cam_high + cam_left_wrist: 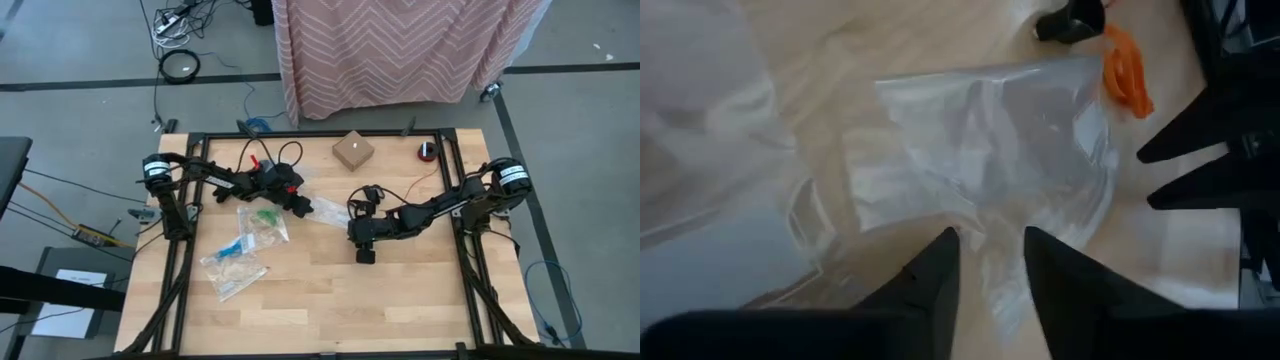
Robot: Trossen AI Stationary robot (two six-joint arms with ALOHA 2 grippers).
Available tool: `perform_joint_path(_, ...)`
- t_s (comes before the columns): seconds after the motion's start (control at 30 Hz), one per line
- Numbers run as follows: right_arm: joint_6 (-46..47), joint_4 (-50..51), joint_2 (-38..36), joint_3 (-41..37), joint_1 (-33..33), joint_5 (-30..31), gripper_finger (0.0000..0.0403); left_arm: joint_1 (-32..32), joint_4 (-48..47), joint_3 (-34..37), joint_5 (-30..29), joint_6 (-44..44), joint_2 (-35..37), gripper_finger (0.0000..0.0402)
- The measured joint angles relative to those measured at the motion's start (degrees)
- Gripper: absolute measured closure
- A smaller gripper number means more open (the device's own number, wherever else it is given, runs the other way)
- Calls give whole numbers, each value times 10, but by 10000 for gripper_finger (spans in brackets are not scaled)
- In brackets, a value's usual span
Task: Sort rubber bands
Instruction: Open the transparent zip bag
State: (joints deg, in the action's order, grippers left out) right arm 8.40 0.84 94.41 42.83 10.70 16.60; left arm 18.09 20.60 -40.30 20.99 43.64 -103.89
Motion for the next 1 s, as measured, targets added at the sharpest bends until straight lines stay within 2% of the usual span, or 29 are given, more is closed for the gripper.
perform_joint_path(0.13,0,1,0,0,3,34,255,-1,30,1,25,0,-3,367)
perform_joint_path(0.2,-6,2,0,0,5,55,257,-2,51,2,36,10,3,390)
perform_joint_path(0.33,-42,6,-14,-1,18,89,262,-1,63,4,62,42,23,397)
perform_joint_path(0.47,-88,9,-69,-1,41,131,264,8,68,4,78,63,59,399)
perform_joint_path(0.67,-86,122,-168,0,90,194,265,30,85,3,95,113,102,400)
perform_joint_path(0.77,-68,173,-189,0,112,257,267,37,93,4,98,145,118,400)
perform_joint_path(0.9,-102,165,-185,0,134,359,269,44,183,4,108,226,142,400)
perform_joint_path(1.0,-123,155,-166,0,135,376,268,49,274,3,97,285,152,401)
